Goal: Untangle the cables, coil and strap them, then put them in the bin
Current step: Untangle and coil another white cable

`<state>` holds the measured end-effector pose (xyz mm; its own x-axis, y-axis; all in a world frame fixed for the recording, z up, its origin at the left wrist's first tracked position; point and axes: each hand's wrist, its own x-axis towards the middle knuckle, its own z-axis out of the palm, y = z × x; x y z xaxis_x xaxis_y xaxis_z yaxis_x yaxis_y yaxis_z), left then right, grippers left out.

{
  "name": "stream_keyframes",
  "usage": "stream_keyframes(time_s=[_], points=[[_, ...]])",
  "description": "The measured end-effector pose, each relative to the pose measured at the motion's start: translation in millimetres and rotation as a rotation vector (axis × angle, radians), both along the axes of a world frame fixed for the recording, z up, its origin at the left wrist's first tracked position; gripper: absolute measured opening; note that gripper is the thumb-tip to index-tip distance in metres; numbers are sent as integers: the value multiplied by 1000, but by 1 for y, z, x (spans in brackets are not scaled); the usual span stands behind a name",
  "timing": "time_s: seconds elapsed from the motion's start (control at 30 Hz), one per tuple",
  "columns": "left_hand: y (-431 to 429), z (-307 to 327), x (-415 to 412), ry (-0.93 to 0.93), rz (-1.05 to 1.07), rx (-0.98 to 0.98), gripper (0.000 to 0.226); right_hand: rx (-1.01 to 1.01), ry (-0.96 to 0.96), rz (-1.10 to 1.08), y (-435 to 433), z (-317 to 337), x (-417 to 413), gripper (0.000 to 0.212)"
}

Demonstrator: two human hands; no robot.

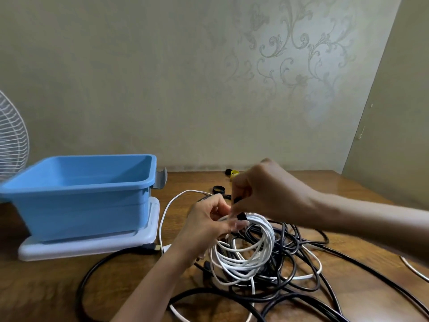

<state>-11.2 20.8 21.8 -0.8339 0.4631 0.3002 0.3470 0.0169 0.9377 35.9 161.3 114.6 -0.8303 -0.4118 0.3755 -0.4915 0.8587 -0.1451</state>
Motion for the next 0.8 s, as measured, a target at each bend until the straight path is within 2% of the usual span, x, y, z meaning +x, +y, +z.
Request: stream_keyframes(time_s=[0.1, 0.17, 0.23, 0.3, 0.4, 0.47, 0.6, 0.7, 0.8], points=[[-1, -1, -1, -96, -44, 90, 30, 142, 279, 193, 9, -23, 7, 12], [-1, -2, -1, -133, -51, 121, 19, 227, 382, 271, 19, -43, 5, 13], [-2, -3, -2, -188, -68, 174, 13, 182, 462, 290, 25, -61, 4, 15], [-2, -3, -3, -261, -116, 236, 17, 92, 571, 270, 26, -75, 3, 19], [-2, -2, -4, -398, -210, 322, 33, 79, 695, 257, 25, -87, -2, 15], [-4, -2, -6, -456, -280, 372, 39, 71, 722, 251, 27, -89, -7, 12], [-10, 3, -7, -511, -381, 479, 30, 55, 779, 177, 34, -82, -14, 13], [-7, 1, -10, -429, -291, 358, 21, -46, 634, 235, 33, -79, -14, 16], [-3, -2, -9, -404, -255, 323, 26, -185, 536, 274, 31, -80, -16, 9]])
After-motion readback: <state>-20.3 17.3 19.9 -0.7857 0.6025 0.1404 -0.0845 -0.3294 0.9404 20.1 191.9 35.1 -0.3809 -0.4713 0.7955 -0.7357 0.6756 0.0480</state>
